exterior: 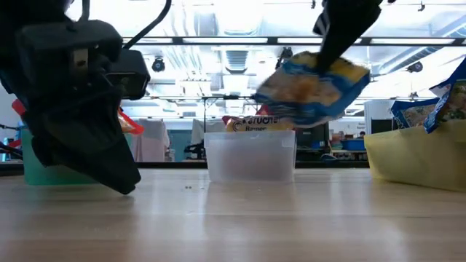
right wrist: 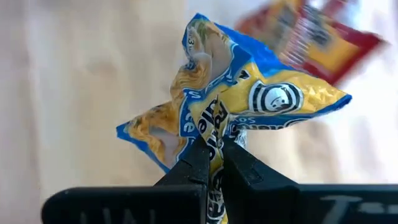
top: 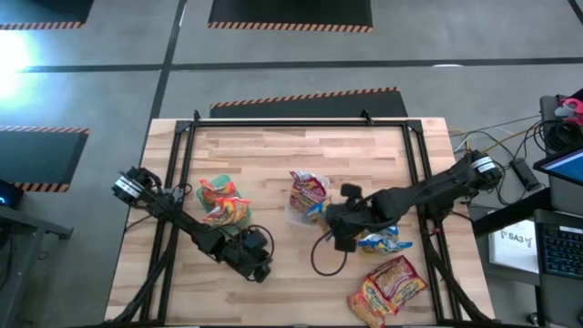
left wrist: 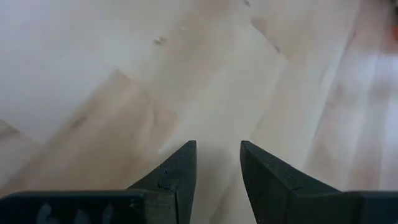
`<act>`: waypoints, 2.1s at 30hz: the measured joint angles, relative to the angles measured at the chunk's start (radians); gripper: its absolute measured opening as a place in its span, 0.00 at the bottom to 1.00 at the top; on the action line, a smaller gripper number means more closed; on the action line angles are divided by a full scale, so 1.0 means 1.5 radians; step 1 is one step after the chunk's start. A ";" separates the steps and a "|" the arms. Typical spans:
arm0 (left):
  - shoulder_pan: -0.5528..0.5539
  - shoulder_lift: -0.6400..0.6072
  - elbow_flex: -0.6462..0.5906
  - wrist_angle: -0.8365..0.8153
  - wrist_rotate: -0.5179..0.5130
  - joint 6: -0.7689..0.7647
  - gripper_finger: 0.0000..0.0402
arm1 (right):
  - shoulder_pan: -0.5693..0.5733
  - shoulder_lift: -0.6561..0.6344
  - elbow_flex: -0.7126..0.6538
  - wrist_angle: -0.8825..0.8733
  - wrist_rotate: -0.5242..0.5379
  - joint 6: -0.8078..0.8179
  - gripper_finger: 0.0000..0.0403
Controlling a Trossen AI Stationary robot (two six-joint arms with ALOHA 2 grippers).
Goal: Sort Maruchan noodles
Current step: Put the blue noodle pack into the yellow bin
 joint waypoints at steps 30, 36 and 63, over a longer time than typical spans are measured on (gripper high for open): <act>0.020 0.000 0.000 -0.009 -0.090 0.043 0.27 | 0.000 -0.002 -0.024 -0.429 0.028 -0.057 0.02; 0.023 0.000 0.000 -0.009 -0.090 0.045 0.27 | 0.023 -0.002 -0.058 -0.430 -0.037 -0.073 0.02; 0.036 0.000 0.000 -0.008 -0.095 0.048 0.27 | 0.091 -0.002 -0.053 -0.415 -0.109 -0.030 0.02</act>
